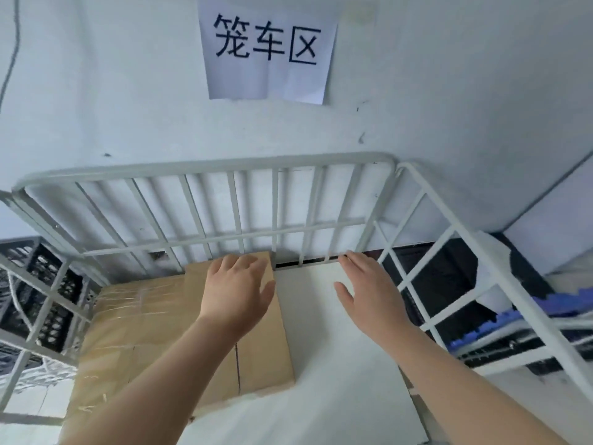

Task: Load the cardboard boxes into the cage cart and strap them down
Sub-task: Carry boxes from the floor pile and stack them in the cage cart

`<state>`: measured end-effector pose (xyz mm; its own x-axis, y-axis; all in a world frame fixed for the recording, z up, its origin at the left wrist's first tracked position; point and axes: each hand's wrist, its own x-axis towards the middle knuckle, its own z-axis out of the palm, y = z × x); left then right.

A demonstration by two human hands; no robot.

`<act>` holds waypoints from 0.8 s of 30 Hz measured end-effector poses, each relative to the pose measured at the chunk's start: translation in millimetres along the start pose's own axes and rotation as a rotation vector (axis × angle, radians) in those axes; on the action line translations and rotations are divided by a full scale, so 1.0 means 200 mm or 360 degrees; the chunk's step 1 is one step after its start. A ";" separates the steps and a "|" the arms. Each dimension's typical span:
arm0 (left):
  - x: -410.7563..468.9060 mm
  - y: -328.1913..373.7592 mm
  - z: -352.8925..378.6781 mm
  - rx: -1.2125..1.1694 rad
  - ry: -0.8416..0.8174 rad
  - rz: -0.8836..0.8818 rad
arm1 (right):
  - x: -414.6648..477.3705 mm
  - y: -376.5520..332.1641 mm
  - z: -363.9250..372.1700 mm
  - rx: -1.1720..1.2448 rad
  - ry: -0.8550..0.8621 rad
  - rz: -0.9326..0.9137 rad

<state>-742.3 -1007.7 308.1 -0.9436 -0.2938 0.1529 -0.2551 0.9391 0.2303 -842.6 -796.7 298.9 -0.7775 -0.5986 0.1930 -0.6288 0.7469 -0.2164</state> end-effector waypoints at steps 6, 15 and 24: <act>-0.22 0.35 -0.28 -0.0010 0.0029 0.0369 | -0.47 -0.03 -0.46 -0.0099 0.0168 0.0303; -0.60 1.06 -0.49 -0.0133 0.0016 0.0988 | -1.39 0.03 -0.96 -0.0116 0.0385 0.0951; -1.21 1.94 -0.40 -0.0280 -0.0220 0.1571 | -2.52 0.21 -1.25 -0.0247 0.0469 0.1638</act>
<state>-595.2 -587.2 437.0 -0.7351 0.6337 0.2412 0.6766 0.7084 0.2011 -473.5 -392.4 431.2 -0.8843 0.4147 0.2147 0.3488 0.8923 -0.2866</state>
